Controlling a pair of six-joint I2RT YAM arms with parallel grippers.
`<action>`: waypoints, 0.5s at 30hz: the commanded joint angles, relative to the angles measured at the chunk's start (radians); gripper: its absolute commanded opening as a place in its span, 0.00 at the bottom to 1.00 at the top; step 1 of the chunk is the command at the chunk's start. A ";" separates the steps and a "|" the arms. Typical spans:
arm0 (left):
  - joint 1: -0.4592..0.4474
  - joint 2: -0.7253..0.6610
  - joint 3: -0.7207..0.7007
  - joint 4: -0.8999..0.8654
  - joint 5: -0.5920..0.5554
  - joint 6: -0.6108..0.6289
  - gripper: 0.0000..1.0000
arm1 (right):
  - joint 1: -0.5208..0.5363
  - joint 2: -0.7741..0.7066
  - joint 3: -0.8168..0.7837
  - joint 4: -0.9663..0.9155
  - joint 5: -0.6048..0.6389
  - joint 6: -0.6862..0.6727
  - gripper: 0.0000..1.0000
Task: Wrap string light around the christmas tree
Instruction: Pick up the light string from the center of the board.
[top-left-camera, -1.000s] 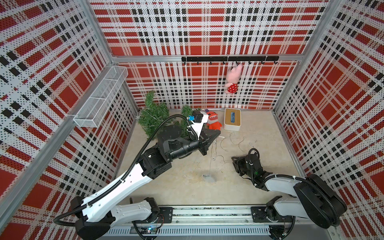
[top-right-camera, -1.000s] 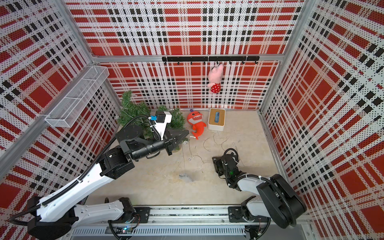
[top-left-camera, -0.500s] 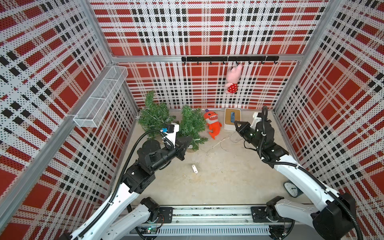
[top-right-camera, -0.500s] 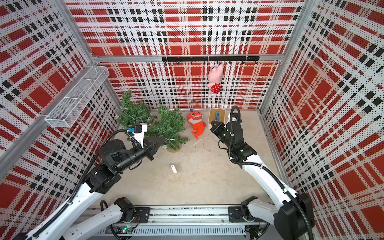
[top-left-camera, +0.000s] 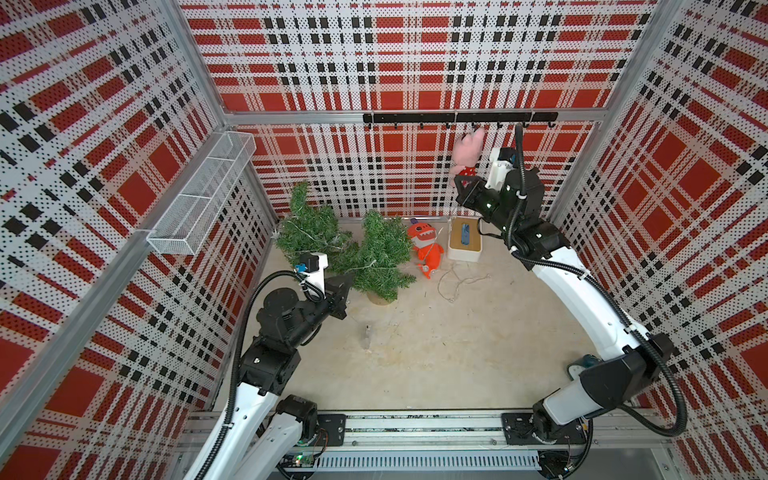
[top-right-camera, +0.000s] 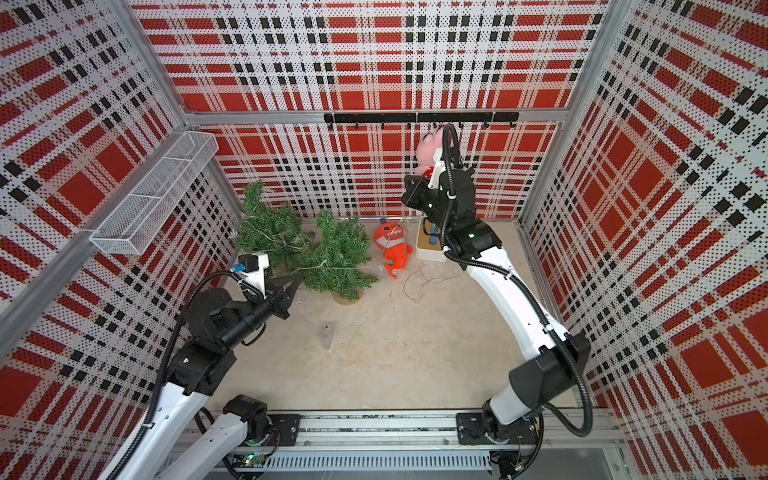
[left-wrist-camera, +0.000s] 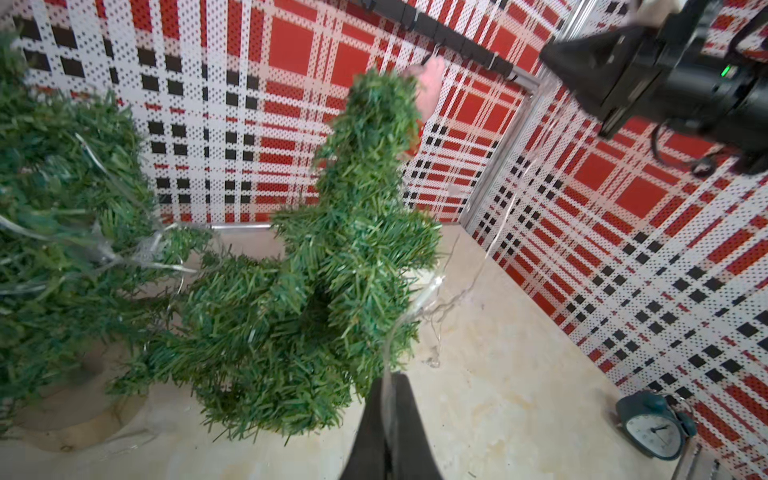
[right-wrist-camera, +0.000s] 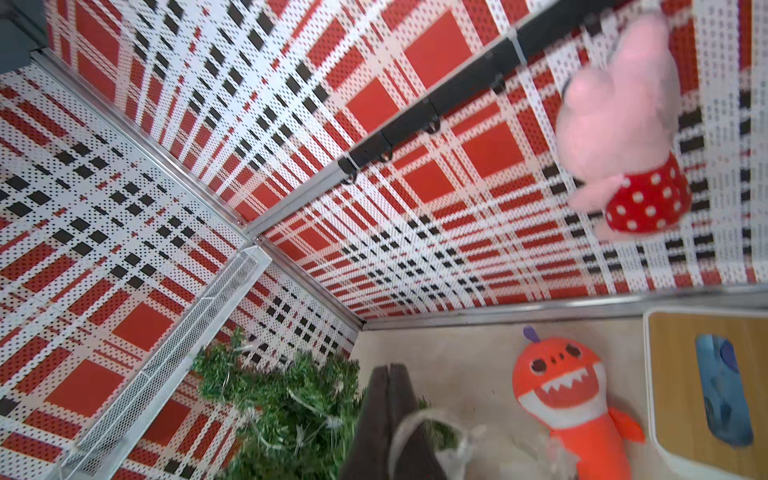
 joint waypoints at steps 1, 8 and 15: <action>0.021 0.007 -0.029 0.110 0.027 0.039 0.00 | -0.008 0.076 0.176 -0.065 0.040 -0.113 0.00; 0.020 0.112 -0.069 0.298 0.100 0.056 0.10 | -0.050 0.315 0.555 -0.108 0.064 -0.188 0.00; 0.029 0.265 -0.008 0.330 -0.037 0.067 0.61 | -0.052 0.493 0.730 0.077 -0.007 -0.192 0.00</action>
